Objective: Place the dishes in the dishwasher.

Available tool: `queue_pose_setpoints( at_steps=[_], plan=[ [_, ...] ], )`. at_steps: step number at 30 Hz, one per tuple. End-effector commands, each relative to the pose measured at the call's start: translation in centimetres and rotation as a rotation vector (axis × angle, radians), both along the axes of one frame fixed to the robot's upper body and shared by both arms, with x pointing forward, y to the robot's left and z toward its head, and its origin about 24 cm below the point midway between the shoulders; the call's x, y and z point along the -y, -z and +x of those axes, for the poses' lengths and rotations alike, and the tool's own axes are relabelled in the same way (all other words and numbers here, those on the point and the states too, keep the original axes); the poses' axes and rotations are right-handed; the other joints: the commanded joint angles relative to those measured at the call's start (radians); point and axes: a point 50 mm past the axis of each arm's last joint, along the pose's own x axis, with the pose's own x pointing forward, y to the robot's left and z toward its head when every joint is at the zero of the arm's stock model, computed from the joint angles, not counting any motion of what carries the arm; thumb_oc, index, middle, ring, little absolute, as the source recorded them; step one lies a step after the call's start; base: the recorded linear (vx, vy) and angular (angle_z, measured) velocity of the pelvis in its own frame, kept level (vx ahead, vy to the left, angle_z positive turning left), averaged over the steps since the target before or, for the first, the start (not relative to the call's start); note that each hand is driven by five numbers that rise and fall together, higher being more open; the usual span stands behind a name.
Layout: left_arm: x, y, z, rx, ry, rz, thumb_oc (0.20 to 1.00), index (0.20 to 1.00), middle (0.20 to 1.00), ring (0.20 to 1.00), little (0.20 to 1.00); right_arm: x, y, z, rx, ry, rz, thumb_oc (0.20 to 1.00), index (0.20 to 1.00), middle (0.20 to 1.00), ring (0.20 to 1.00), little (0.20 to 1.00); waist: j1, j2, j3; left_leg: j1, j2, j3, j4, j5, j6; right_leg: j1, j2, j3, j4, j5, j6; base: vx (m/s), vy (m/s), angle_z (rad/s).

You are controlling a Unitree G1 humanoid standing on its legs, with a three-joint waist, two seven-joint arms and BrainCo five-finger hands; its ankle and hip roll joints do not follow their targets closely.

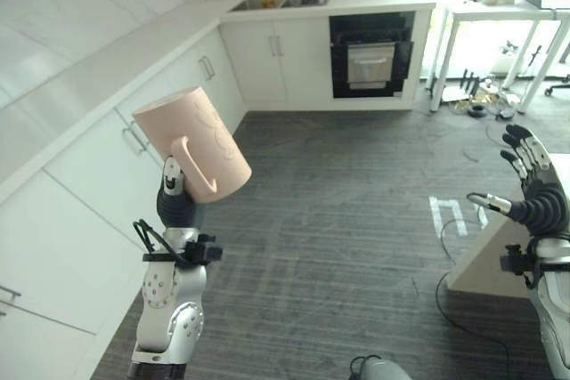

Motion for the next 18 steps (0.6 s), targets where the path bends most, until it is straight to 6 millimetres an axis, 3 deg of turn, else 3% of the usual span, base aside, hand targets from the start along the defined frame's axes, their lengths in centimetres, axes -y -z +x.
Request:
queue_pose_setpoints(
  at_steps=[1, 12, 18],
  plan=[
    [-0.7, -2.4, -0.1, 0.128, -0.019, 0.067, 0.2, 0.2, 0.2, 0.2, 0.2, -0.2, -2.9, 0.0, 0.177, 0.007, 0.031, 1.0, 1.0, 1.0, 1.0, 1.0, -0.02, -0.021, 0.02, -0.002, -0.005, 0.052, 0.122, -0.141, 0.021, 0.116, 0.002, 0.005, -0.209, 0.104, 0.1, 0.0, -0.008, -0.21],
    [0.2, -3.1, 0.5, 0.148, 0.041, 0.081, 0.2, 0.2, 0.2, 0.2, 0.2, 0.0, -2.6, -0.5, 0.152, 0.0, 0.039, 1.0, 1.0, 1.0, 1.0, 1.0, -0.085, -0.013, 0.012, 0.019, -0.018, 0.133, 0.122, -0.181, 0.051, 0.052, 0.003, 0.091, -0.209, 0.157, 0.141, -0.04, 0.071, -0.42],
    [0.5, -3.0, 0.6, 0.134, 0.041, 0.082, 0.2, 0.2, 0.2, 0.2, 0.2, 0.1, -2.6, -0.9, 0.135, -0.022, 0.042, 1.0, 1.0, 1.0, 1.0, 1.0, -0.085, -0.017, 0.015, -0.003, -0.049, 0.067, 0.122, -0.182, 0.065, 0.05, 0.018, 0.141, -0.209, 0.166, 0.144, -0.05, 0.061, -0.11]
  ],
)
